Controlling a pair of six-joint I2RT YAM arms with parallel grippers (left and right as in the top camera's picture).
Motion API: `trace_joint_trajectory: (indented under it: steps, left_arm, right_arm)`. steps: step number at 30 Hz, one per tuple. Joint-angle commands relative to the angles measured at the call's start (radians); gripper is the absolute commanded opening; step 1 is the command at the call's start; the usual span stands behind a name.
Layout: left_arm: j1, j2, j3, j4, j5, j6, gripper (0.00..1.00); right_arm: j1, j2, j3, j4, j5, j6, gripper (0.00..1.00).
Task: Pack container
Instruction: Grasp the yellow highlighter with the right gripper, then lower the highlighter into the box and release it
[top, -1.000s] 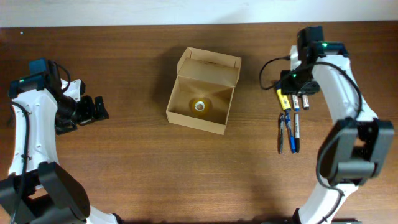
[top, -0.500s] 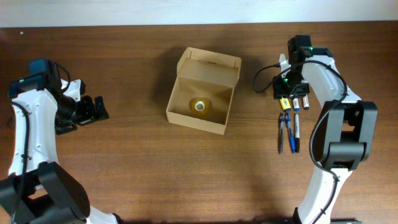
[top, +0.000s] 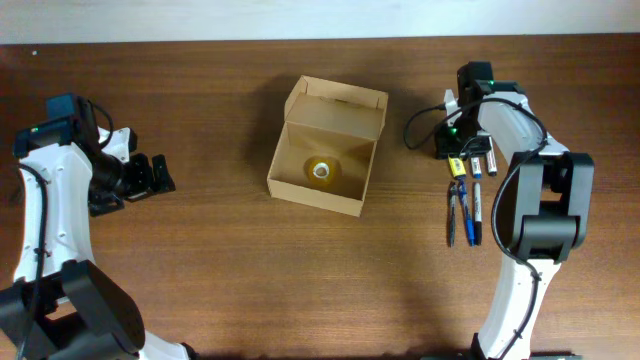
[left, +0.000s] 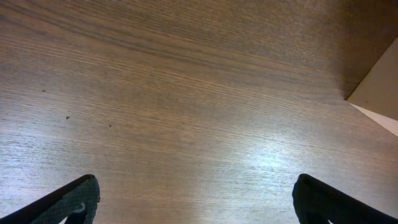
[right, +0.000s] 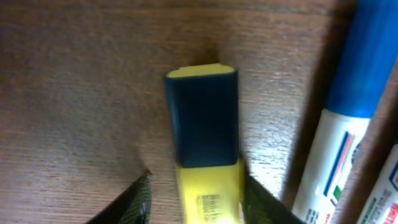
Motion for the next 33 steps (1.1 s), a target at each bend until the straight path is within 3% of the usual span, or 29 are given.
trace_joint_trajectory:
  steps: [1, 2, 3, 7, 16, 26, 33]
  left_arm:
    - [0.003, -0.019, -0.006, 0.000, 0.015, 0.019, 1.00]
    - [0.003, -0.019, -0.006, 0.000, 0.015, 0.019, 1.00]
    - [0.003, -0.019, -0.006, 0.000, 0.015, 0.019, 1.00]
    - [0.003, -0.019, -0.006, 0.000, 0.015, 0.019, 1.00]
    - [0.003, -0.019, -0.006, 0.000, 0.015, 0.019, 1.00]
    - [0.003, -0.019, -0.006, 0.000, 0.015, 0.019, 1.00]
    - [0.003, -0.019, -0.006, 0.000, 0.015, 0.019, 1.00]
  right_arm:
    - [0.002, 0.038, -0.005, -0.003, -0.006, -0.001, 0.32]
    - [0.002, 0.038, -0.005, -0.002, -0.006, 0.000, 0.20]
    - [0.002, 0.038, -0.005, -0.002, -0.005, 0.000, 0.15]
    - [0.002, 0.038, -0.005, -0.008, -0.005, 0.012, 0.04]
    - [0.003, 0.035, 0.145, -0.139, -0.079, 0.079, 0.04]
    - [0.051, 0.034, 0.686, -0.476, -0.112, 0.097, 0.04]
    - [0.215, 0.033, 1.042, -0.661, -0.112, 0.022, 0.04]
